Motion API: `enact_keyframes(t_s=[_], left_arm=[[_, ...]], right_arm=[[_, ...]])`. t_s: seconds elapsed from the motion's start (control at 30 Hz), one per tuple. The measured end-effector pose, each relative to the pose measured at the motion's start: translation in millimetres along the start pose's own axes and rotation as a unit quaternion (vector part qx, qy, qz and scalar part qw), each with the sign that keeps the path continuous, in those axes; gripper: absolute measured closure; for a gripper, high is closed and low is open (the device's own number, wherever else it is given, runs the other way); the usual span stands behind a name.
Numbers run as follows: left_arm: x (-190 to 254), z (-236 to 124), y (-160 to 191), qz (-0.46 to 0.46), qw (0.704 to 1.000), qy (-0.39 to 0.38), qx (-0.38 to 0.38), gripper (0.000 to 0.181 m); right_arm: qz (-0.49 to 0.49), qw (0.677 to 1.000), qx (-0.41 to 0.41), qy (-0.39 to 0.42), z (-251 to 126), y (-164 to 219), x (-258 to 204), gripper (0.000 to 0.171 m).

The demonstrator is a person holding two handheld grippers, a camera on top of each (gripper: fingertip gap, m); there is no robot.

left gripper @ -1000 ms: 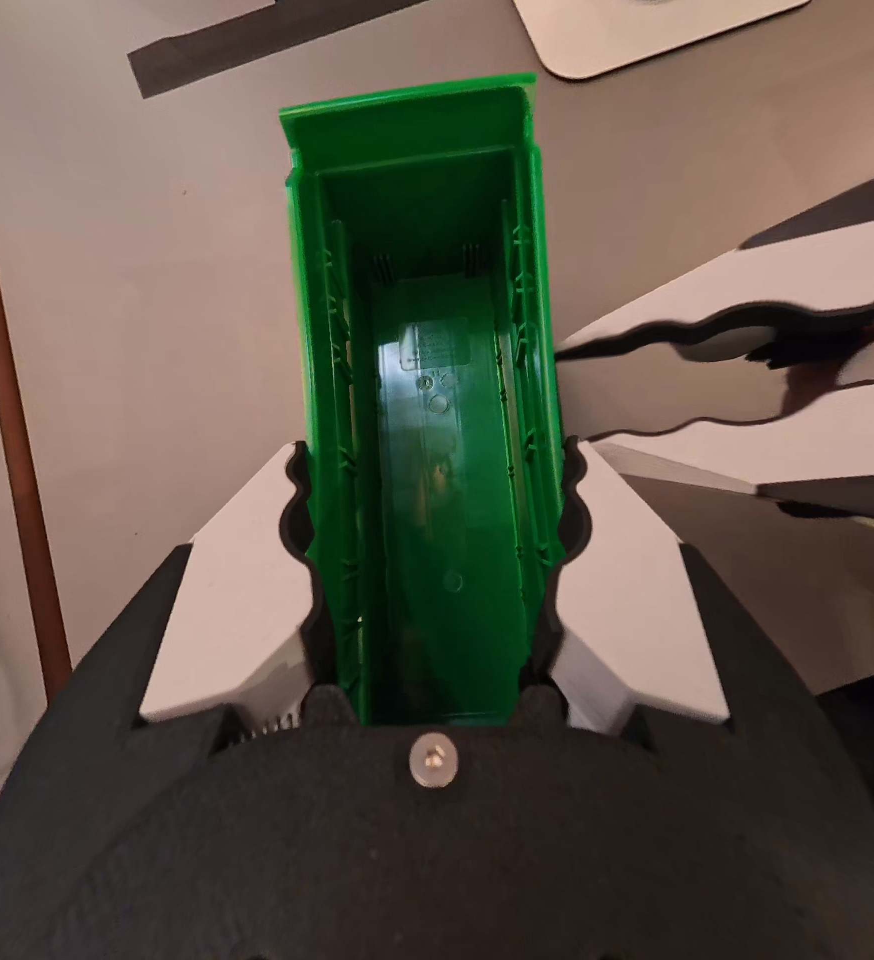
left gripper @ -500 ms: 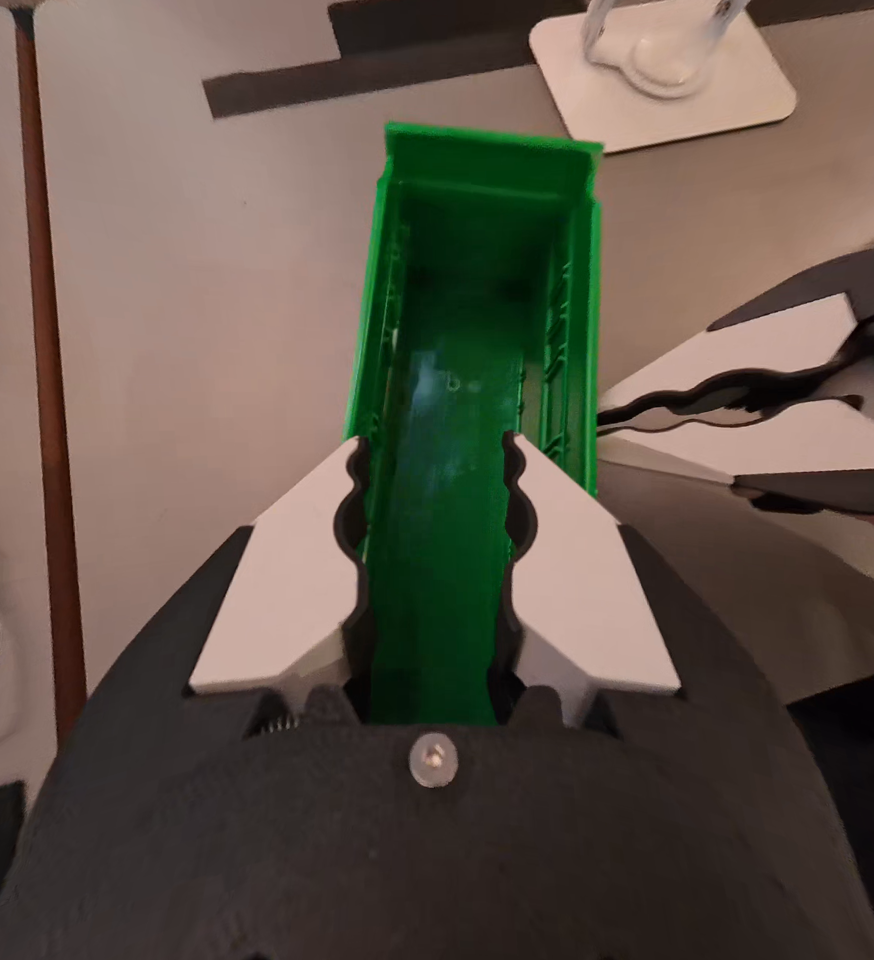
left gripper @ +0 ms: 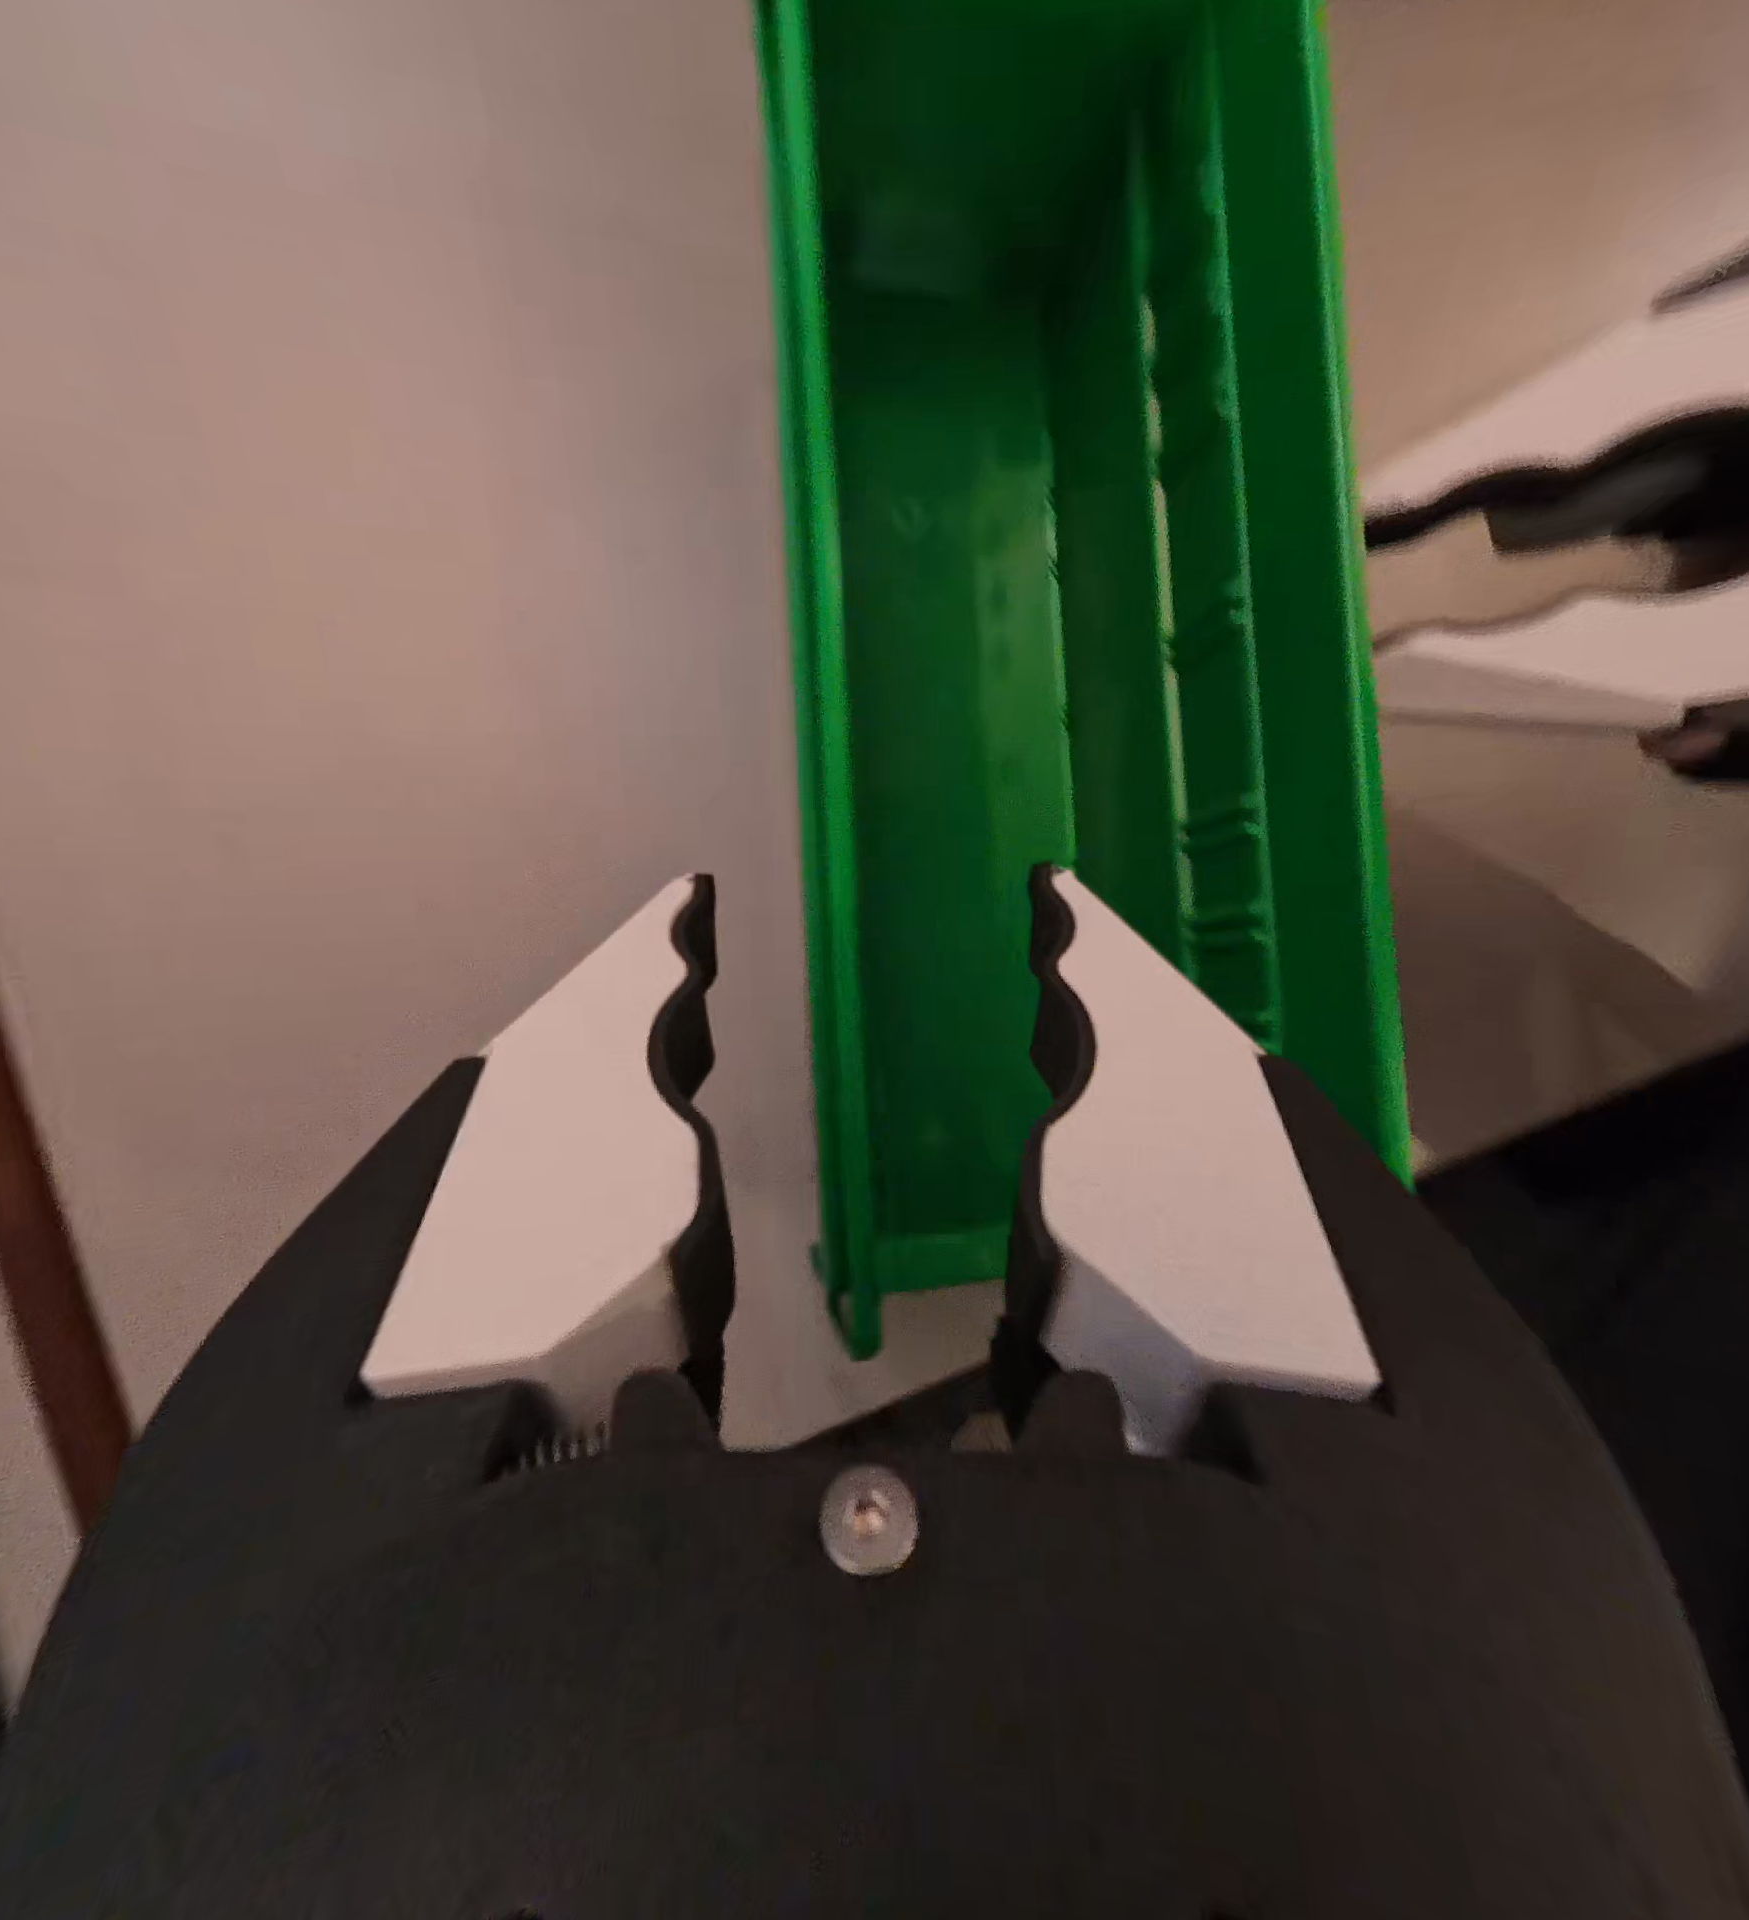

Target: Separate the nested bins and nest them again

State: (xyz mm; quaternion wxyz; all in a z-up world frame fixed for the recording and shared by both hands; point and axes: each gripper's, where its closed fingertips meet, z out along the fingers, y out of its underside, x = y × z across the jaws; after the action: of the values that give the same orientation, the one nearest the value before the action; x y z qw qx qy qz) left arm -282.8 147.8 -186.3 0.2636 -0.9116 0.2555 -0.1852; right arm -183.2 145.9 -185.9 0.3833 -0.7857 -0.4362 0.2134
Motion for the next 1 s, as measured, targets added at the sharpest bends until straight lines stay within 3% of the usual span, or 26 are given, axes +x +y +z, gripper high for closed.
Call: enact_keyframes(t_s=[0.03, 0.07, 0.17, 0.37, 0.53, 0.57, 0.67, 0.73, 0.83, 0.93, 1.0], left_arm=[[10.5, 4.5, 5.8, -0.001, 1.000, 0.026, -0.017, 0.126], [21.6, 7.2, 6.9, -0.010, 0.998, 0.050, -0.023, 0.116], [39.3, 8.4, 7.8, -0.006, 0.996, 0.074, -0.041, 0.115], [90.7, 4.4, 10.0, -0.011, 0.973, 0.228, -0.039, 0.108], [120.7, 3.8, 5.4, -0.024, 0.944, 0.328, -0.017, 0.098], [126.0, 4.7, 3.3, -0.026, 0.940, 0.339, -0.014, 0.096], [151.6, 7.9, -0.6, -0.015, 0.923, 0.385, -0.014, 0.090], [164.3, 12.7, -4.6, -0.014, 0.911, 0.411, -0.006, 0.091], [171.5, 21.0, -6.9, -0.008, 0.906, 0.423, 0.004, 0.093], [142.9, 36.3, 0.8, 0.035, 0.933, 0.358, 0.021, 0.118], [115.8, 40.5, 0.3, 0.002, 0.948, 0.317, 0.025, 0.123]], right_arm=[[-0.002, 1.000, -0.010, 0.011, -0.6, 1.8, 4.0, 0.148], [-0.001, 1.000, -0.018, 0.020, -0.7, 3.5, 8.6, 0.149], [0.018, 0.997, -0.055, 0.046, -1.3, 14.4, 28.8, 0.149], [0.073, 0.990, -0.080, 0.095, -24.9, 25.1, 65.4, 0.144], [0.121, 0.985, -0.074, 0.101, -60.5, 18.3, 74.7, 0.118], [0.130, 0.985, -0.069, 0.085, -65.5, 15.0, 70.9, 0.093], [0.154, 0.985, -0.059, 0.057, -79.2, 2.1, 61.5, 0.074], [0.154, 0.983, -0.096, 0.032, -75.3, 5.0, 49.0, 0.059], [0.128, 0.975, -0.173, 0.052, -60.4, 22.7, 46.5, 0.046], [0.126, 0.969, -0.207, 0.053, -41.2, 28.5, 40.9, 0.036], [0.116, 0.966, -0.221, 0.067, -31.8, 29.4, 40.1, 0.029]])
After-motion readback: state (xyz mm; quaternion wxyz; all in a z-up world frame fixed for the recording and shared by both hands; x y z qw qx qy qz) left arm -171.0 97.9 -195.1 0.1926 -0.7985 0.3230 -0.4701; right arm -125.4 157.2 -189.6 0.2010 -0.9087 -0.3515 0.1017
